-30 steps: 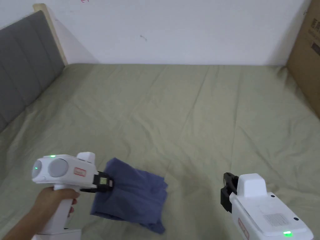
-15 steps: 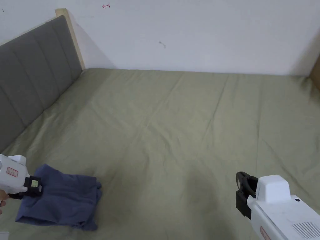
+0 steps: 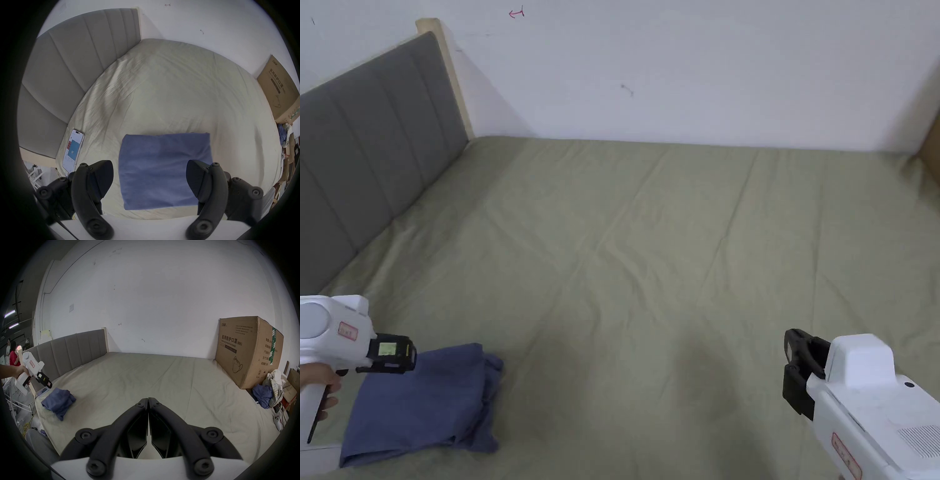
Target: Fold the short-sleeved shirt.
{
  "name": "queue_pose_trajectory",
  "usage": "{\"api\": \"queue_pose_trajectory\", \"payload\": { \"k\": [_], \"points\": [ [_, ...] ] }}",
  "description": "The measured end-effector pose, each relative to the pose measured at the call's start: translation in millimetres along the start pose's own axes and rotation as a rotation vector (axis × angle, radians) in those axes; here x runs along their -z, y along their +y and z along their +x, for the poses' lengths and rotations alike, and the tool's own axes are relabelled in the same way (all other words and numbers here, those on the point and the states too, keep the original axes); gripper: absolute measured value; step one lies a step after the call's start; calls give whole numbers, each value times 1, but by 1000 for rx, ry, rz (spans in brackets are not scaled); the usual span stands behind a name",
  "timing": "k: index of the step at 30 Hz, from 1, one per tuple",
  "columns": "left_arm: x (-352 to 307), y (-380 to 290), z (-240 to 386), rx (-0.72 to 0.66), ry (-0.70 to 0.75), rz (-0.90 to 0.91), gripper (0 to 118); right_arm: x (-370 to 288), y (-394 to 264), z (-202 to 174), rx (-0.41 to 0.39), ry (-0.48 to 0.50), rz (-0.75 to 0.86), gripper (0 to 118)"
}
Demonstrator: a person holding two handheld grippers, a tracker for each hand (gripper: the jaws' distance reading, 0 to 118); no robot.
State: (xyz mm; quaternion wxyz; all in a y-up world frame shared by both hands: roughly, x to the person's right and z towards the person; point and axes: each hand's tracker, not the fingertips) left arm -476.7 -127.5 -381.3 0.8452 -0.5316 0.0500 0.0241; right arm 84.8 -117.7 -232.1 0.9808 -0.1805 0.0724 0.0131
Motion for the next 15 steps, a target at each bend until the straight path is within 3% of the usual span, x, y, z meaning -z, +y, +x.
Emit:
{"api": "queue_pose_trajectory", "payload": {
  "k": [6,15],
  "points": [
    [-39,3,24,-5,-42,108,96,-27,21,4,18,1,48,1],
    [-157,-13,102,41,-55,587,93,-72,70,23,-9,-66,167,1]
  ]
}}
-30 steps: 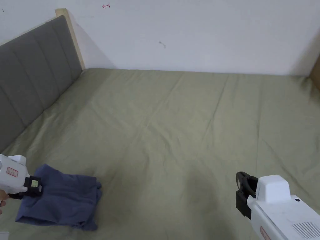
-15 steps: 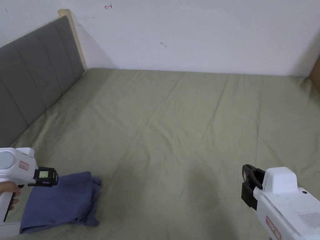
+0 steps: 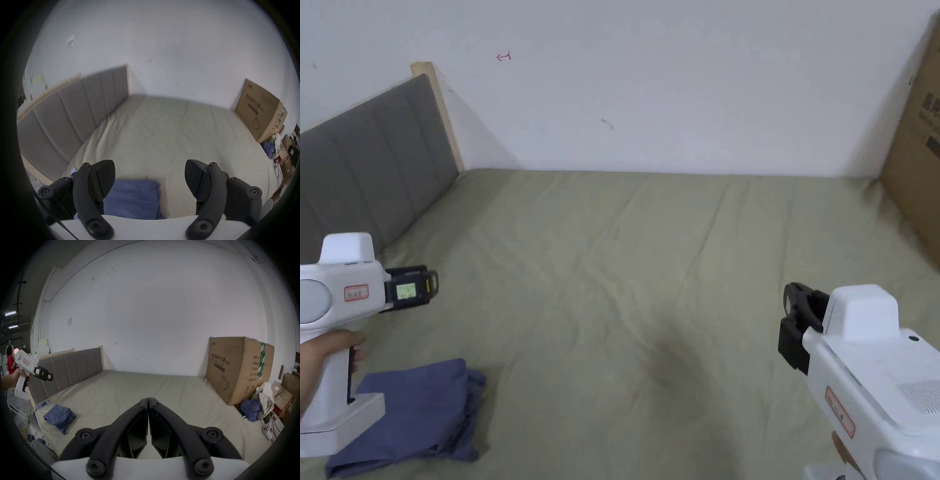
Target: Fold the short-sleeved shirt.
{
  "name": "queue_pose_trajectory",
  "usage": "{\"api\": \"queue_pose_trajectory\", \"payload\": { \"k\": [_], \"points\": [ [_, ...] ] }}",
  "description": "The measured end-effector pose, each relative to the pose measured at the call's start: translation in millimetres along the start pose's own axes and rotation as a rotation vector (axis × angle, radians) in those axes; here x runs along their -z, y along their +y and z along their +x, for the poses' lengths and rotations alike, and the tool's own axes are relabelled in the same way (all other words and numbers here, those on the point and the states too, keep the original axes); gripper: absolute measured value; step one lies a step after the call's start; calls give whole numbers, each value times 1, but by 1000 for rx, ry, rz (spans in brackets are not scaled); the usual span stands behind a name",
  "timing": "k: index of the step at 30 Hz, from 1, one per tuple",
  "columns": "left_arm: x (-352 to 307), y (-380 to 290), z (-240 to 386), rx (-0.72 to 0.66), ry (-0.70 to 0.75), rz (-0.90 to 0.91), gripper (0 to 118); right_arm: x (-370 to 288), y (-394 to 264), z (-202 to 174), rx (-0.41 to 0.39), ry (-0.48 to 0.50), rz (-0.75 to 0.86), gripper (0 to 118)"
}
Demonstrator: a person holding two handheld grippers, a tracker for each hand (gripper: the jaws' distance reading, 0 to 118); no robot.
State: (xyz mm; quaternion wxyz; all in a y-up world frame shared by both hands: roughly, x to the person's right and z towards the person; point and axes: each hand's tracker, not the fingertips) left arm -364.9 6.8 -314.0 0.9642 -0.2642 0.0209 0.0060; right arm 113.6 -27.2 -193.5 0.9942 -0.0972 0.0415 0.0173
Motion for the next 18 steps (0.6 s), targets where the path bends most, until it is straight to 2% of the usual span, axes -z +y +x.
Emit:
{"api": "queue_pose_trajectory", "payload": {
  "k": [7,15,18],
  "points": [
    [-69,6,75,28,-47,340,93,-23,33,22,-26,-57,94,1],
    [-94,-19,153,74,-41,519,90,-37,41,42,-42,-120,135,1],
    [-88,-34,175,85,-19,558,89,-39,38,50,-15,-134,142,1]
  ]
}}
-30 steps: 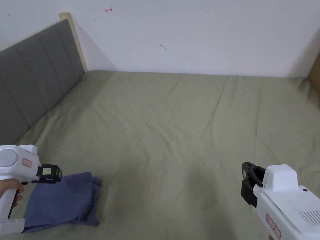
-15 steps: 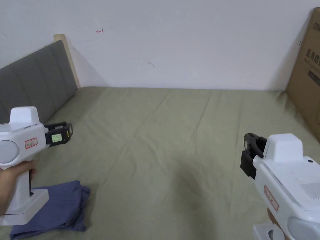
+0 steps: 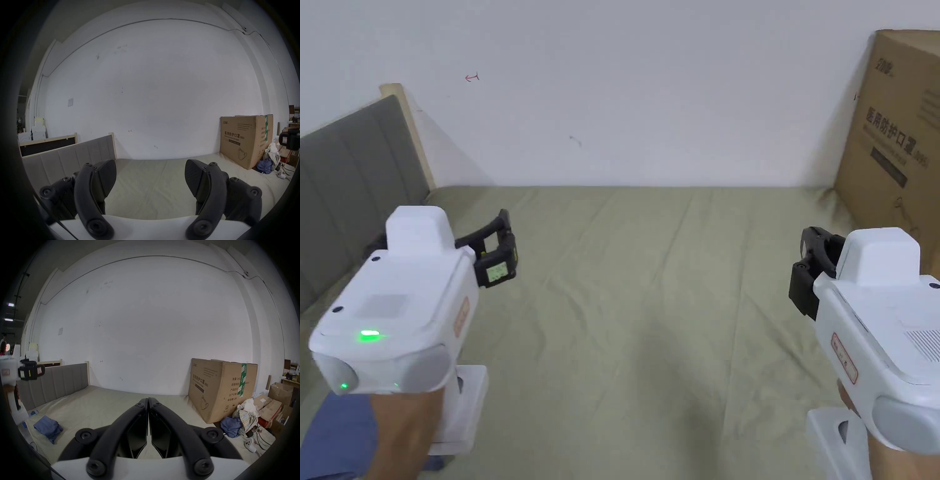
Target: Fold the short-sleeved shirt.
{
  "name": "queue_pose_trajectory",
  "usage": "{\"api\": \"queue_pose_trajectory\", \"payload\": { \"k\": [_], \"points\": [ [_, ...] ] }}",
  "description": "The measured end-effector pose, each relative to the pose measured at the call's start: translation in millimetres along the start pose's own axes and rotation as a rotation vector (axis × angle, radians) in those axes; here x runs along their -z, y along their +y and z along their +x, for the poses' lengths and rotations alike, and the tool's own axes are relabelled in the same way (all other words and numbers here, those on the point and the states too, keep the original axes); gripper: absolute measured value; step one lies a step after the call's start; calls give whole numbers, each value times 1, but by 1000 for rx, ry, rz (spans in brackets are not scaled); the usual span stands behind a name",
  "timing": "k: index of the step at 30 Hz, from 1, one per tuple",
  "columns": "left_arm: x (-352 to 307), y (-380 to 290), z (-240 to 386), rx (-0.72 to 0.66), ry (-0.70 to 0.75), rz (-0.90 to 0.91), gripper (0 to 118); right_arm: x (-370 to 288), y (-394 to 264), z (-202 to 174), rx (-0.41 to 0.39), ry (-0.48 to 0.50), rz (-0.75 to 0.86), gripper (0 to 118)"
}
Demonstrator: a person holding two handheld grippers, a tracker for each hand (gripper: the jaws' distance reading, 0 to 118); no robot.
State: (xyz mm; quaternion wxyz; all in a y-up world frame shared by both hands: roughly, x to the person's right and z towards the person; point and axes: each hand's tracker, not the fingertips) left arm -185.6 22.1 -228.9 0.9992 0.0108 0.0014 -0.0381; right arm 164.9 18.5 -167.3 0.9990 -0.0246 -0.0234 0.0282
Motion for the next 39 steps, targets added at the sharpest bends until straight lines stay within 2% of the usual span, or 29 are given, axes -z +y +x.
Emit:
{"api": "queue_pose_trajectory", "payload": {
  "k": [2,5,6,7,8,39],
  "points": [
    [-3,-8,13,3,-3,12,78,0,-4,5,-1,-9,-2,1],
    [-8,-15,29,-8,-33,17,36,-2,-7,9,1,-22,-3,1],
    [-8,-17,32,-15,-45,16,15,-2,-8,10,1,-26,-2,1],
    [-9,-20,35,-25,-56,18,3,-3,-9,11,1,-33,0,1],
    [-10,-20,38,-38,-69,15,1,-4,-9,11,0,-37,1,1],
    [-11,-29,45,-60,-134,1,0,-7,-12,7,-22,-60,4,1]
  ]
}}
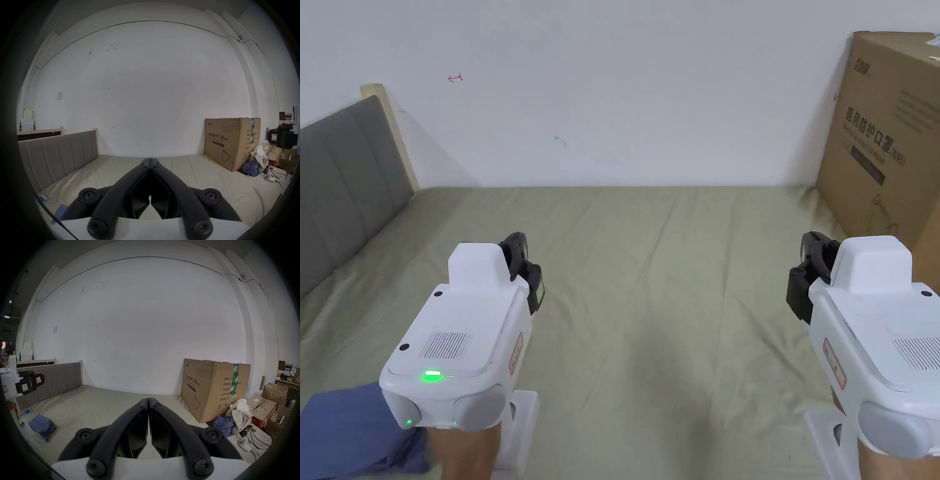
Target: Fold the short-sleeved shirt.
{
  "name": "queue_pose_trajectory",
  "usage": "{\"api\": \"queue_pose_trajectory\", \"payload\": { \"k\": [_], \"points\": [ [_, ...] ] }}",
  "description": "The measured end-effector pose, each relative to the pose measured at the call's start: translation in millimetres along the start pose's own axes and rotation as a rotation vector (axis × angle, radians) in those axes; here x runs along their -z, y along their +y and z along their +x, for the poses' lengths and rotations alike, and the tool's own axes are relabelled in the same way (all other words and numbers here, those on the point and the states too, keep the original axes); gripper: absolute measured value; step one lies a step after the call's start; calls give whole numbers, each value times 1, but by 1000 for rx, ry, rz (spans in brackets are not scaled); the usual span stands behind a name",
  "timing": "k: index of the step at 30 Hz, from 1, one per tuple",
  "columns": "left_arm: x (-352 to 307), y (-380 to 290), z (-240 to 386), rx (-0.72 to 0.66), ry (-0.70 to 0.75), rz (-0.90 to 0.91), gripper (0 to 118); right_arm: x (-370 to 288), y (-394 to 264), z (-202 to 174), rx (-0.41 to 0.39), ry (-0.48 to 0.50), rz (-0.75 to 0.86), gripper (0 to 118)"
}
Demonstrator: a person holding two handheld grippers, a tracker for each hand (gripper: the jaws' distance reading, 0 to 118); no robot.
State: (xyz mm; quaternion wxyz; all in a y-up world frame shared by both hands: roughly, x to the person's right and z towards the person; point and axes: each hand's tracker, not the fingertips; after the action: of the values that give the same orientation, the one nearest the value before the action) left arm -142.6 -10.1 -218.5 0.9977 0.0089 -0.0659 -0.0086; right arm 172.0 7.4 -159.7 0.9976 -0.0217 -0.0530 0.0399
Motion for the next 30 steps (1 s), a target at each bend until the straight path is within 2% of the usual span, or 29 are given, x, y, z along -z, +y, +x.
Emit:
{"api": "queue_pose_trajectory", "payload": {
  "k": [30],
  "points": [
    [-2,-1,-1,-15,0,-6,0,-6,1,2,-7,-10,-4,1]
  ]
}}
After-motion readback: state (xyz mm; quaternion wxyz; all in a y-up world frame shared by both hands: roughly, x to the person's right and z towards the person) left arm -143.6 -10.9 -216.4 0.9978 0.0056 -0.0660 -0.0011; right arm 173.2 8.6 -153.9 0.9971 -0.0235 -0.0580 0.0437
